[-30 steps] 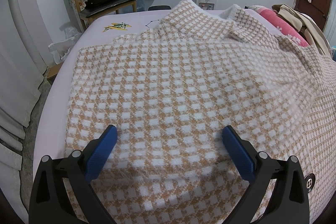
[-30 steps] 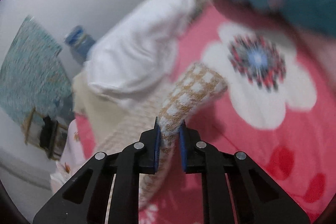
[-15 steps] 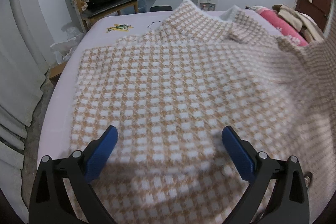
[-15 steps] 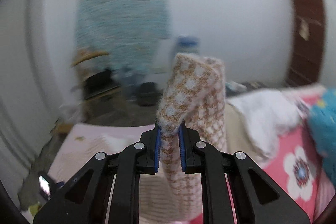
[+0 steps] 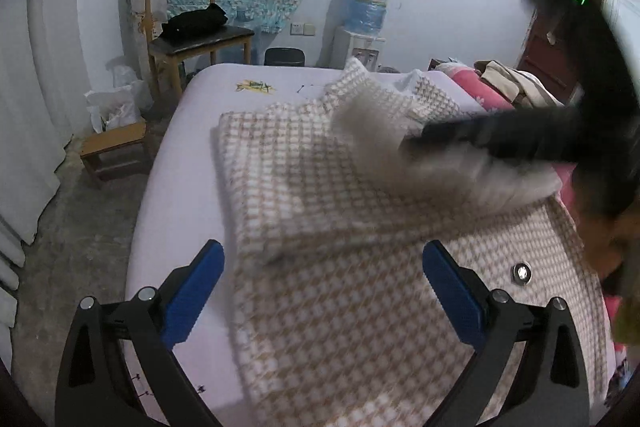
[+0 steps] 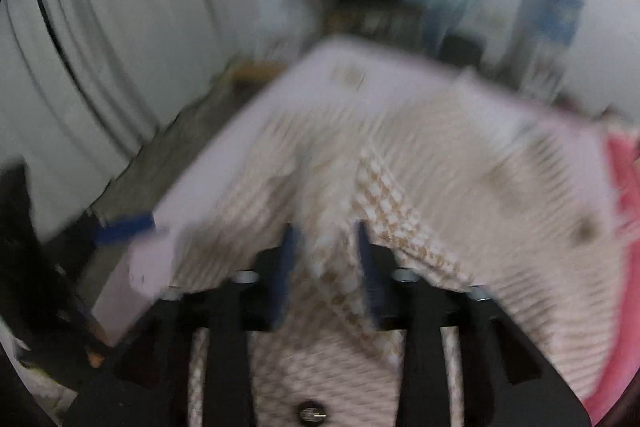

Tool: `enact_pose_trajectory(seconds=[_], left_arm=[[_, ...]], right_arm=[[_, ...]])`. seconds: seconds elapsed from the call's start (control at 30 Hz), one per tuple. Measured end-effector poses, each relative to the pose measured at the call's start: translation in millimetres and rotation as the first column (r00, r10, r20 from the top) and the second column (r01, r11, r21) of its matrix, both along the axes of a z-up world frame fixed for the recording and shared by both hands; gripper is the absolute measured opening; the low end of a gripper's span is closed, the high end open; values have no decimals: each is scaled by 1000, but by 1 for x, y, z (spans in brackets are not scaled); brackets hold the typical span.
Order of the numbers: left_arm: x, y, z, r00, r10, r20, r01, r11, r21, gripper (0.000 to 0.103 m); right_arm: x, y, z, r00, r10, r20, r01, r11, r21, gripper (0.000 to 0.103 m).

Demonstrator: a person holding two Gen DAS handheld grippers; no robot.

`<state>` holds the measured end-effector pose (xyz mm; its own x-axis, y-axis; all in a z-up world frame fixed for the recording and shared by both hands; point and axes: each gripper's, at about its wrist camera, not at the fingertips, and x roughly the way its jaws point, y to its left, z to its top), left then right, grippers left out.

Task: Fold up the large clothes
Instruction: 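Fold the held sleeve across the coat body and open the right tool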

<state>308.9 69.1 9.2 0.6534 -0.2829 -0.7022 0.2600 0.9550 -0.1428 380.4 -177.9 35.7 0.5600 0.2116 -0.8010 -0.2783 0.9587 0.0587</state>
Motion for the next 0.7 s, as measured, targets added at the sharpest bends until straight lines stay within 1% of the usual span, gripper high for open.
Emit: enact_pose_trajectory(seconds=[0.03,0.1,0.13,0.17,0.2,0.27,0.33,0.37,0.4,0.43,0.47,0.5,0.53,0.57,0.67,0.7], left_arm=[[3,4,-1,1000,-9,-6,9,1000,-15,97],[8,8,-2,1000,-21,-10,21,999,-39,96],[14,9,-1,999,-32,-7,32,998,-57,94],[18,9,1,999,-41,-2,41,997,-71,94],[27,10,4,999,-52,7,52,994,-93,93],[35,5,8,998,-63,10,64,990,-127,92],[54,-1,8,998,-59,-11,56,988,-147,85],[51,-8,9,998,-57,-20,53,987,-150,82],[65,-11,7,997,-55,-44,48,986,-160,77],[72,-15,4,997,-52,-64,41,985,-166,72],[83,-18,1,995,-46,-94,29,985,-172,71],[92,-23,-5,990,-39,-132,15,984,-179,69],[90,-27,-9,986,-34,-166,3,983,-184,66],[103,-28,-16,977,-24,-213,-16,982,-187,64],[121,-30,-32,949,-8,-315,-67,972,-226,55],[125,-31,-34,944,-8,-330,-74,969,-234,49]], right_arm=[[1,0,-13,999,14,-43,-13,1000,19,49],[-8,-5,-16,997,40,-62,-35,997,71,53],[-14,-17,-10,998,44,-50,-38,992,117,66],[-19,-32,-1,999,34,-28,-29,988,153,74],[-25,-41,7,1000,20,-7,-19,983,182,75],[-36,-85,28,999,-29,28,20,961,277,76],[-43,-136,41,991,-125,45,103,936,338,78],[-47,-168,46,979,-196,49,167,920,354,78],[-48,-197,48,963,-267,47,233,905,357,78],[-48,-215,48,945,-325,38,291,887,358,78],[-50,-236,45,925,-380,20,347,865,363,78],[-51,-264,39,898,-440,-14,412,827,383,78],[-52,-281,33,880,-474,-38,448,800,400,78],[-52,-299,26,858,-510,-67,489,769,412,77],[-51,-326,5,819,-556,-141,561,724,402,70],[-52,-329,0,814,-559,-160,571,719,396,68]])
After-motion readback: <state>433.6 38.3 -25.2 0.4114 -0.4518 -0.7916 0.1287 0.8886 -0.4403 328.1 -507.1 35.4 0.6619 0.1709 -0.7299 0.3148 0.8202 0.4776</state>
